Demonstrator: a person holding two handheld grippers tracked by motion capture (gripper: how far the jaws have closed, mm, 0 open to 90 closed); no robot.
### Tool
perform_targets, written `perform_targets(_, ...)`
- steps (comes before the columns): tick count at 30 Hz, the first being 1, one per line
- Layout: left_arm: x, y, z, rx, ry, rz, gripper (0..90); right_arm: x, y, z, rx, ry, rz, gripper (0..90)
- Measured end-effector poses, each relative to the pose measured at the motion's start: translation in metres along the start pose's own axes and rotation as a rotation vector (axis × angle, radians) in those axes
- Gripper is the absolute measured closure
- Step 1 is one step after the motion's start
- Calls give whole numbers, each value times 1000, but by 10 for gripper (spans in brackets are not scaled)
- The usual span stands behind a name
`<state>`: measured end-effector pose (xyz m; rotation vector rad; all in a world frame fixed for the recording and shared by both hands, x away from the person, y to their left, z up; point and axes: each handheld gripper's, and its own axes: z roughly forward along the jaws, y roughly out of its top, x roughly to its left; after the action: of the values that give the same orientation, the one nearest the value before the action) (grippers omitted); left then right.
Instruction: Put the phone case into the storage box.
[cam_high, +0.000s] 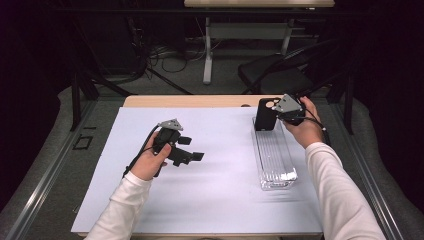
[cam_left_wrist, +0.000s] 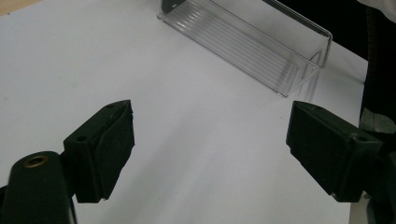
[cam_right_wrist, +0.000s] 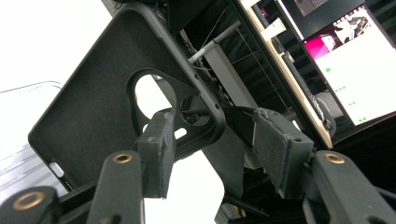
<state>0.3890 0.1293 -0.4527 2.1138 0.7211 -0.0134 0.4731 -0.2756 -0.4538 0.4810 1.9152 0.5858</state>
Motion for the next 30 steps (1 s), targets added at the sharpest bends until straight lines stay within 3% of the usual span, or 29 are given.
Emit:
perform_targets(12, 4, 1, 1, -3, -6, -7, 155, 1, 1, 0, -5, 3, 48, 341)
perform_targets(30, 7, 0, -2, -11, -8, -19, 155, 2, 12, -16, 33, 3, 42, 358)
